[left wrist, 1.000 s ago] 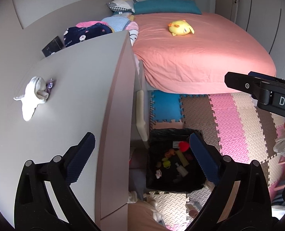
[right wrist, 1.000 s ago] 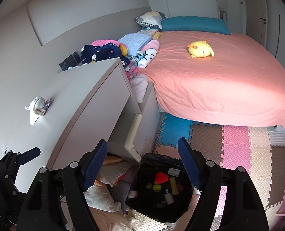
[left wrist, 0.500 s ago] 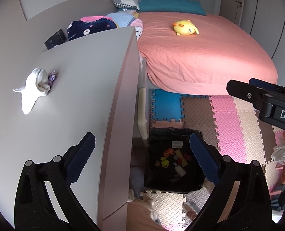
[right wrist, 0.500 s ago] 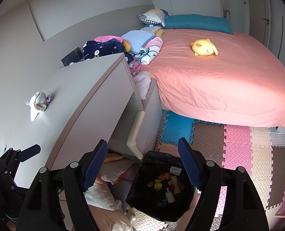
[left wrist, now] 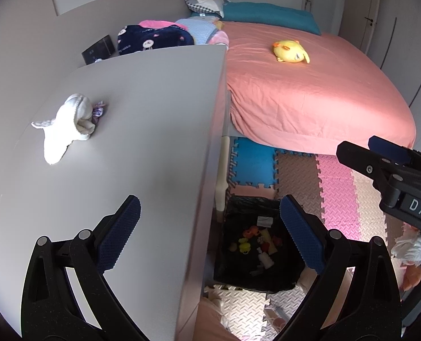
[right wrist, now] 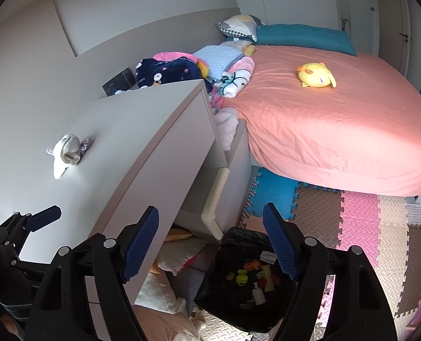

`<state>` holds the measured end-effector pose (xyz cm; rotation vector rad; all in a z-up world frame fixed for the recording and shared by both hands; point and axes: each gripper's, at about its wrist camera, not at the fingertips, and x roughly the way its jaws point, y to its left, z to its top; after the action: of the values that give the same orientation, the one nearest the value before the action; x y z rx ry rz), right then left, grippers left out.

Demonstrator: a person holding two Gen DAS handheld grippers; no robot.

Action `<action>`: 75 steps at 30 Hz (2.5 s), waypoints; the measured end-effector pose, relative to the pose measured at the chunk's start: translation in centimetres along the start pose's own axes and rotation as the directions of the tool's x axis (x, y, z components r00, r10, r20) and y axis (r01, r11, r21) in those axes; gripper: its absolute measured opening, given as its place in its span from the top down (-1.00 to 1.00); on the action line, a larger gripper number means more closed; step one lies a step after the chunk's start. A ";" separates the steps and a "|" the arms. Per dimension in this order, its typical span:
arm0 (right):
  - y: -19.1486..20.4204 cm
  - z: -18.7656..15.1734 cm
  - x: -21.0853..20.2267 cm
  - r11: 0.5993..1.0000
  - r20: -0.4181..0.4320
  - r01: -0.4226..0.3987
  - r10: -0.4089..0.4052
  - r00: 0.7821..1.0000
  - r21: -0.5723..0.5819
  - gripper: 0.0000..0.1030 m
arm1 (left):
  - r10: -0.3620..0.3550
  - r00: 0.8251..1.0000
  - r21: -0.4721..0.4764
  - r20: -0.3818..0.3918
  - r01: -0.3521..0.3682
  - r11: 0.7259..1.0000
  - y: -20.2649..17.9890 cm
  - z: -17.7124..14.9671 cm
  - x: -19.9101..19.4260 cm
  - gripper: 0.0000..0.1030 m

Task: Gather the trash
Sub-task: 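Bring both open grippers back up to the desk, then grasp the white towel with the left gripper, then hold the towel in the left gripper while the right gripper grasps the purple scrunchie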

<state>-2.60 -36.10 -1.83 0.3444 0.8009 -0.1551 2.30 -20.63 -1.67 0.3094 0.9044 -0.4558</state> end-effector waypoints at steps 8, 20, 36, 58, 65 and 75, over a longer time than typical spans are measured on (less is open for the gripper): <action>2.4 1.2 1.5 0.999 -0.010 -0.035 0.035 0.999 -0.030 -0.47 | 0.024 1.000 -0.055 -0.003 -0.024 0.998 2.8 0.8 0.1 -0.85; 5.4 3.6 3.9 0.996 -0.019 -0.071 0.070 0.997 -0.061 -0.47 | 0.075 0.997 -0.126 0.002 -0.075 0.989 7.2 2.9 0.4 -0.85; 8.8 6.2 8.2 0.990 -0.030 -0.104 0.102 0.994 -0.096 -0.47 | 0.125 0.992 -0.317 -0.032 -0.129 0.940 14.7 6.6 3.1 -0.85; 10.8 6.4 10.7 0.985 -0.056 -0.118 0.112 0.992 -0.124 -0.47 | 0.083 0.996 -0.476 -0.035 -0.090 0.875 20.0 7.8 6.8 0.02; 12.2 6.3 10.8 0.981 -0.062 -0.125 0.117 0.991 -0.148 -0.47 | 0.145 0.989 -0.470 -0.007 -0.131 0.873 21.1 6.5 5.4 0.26; 16.4 5.6 11.8 0.968 -0.090 -0.128 0.111 0.990 -0.216 -0.47 | 0.205 0.979 -0.497 0.017 -0.169 0.851 24.2 4.5 3.0 0.26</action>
<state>13.62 -22.84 -2.77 0.1878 0.8625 0.0614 19.12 -2.51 0.11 -0.0901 0.8801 -0.0423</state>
